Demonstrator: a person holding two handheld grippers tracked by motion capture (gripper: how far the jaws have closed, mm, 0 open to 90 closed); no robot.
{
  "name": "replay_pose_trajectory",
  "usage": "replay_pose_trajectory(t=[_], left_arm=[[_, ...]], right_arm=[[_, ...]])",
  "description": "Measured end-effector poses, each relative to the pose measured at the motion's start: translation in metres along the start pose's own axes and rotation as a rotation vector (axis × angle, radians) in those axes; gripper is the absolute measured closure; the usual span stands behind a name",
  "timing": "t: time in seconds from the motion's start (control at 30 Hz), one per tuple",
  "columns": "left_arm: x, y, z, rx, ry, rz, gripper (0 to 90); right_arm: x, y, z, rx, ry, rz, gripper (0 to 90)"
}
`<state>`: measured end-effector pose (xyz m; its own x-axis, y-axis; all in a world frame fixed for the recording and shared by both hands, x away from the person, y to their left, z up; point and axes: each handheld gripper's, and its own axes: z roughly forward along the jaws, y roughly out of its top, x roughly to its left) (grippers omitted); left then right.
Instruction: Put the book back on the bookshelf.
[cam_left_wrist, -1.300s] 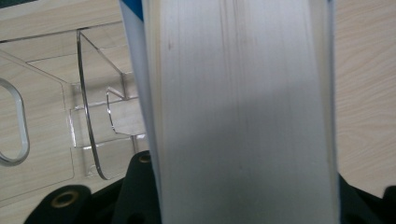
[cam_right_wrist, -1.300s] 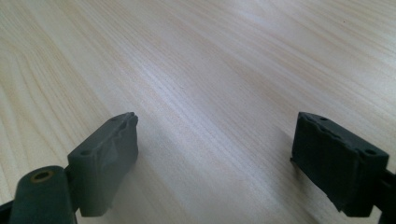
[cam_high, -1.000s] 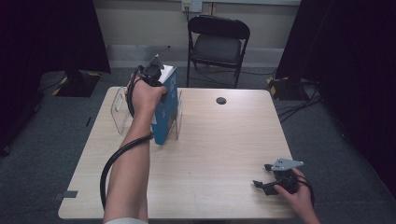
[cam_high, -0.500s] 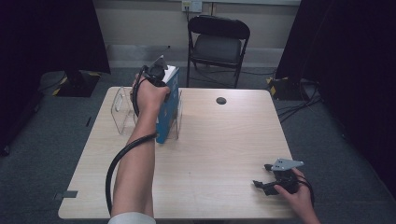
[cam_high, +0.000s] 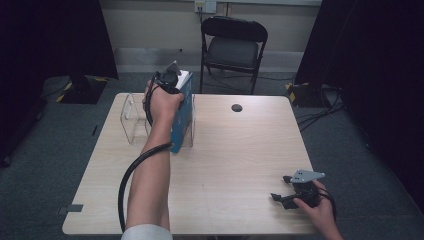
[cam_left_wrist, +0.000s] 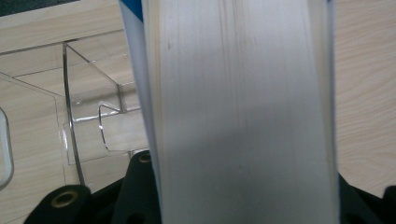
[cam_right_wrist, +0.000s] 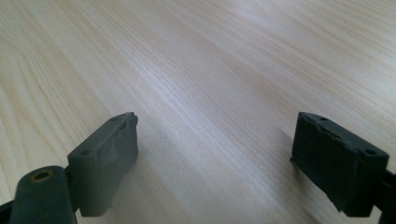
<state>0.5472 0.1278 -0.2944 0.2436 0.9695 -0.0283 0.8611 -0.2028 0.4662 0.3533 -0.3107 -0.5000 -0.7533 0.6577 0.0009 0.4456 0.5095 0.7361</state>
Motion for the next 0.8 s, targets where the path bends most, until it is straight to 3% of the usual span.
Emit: replay_pose_trajectory(t=[0.27,0.8], left_arm=[[0.005,-0.006,0.001,-0.018,-0.014,-0.016,61.4],[0.003,-0.011,0.0,-0.048,-0.004,0.016,59.2]], right_arm=[[0.0,0.0,0.0,0.001,-0.001,0.0,13.8],[0.0,0.0,0.0,0.004,-0.005,0.0,13.8]])
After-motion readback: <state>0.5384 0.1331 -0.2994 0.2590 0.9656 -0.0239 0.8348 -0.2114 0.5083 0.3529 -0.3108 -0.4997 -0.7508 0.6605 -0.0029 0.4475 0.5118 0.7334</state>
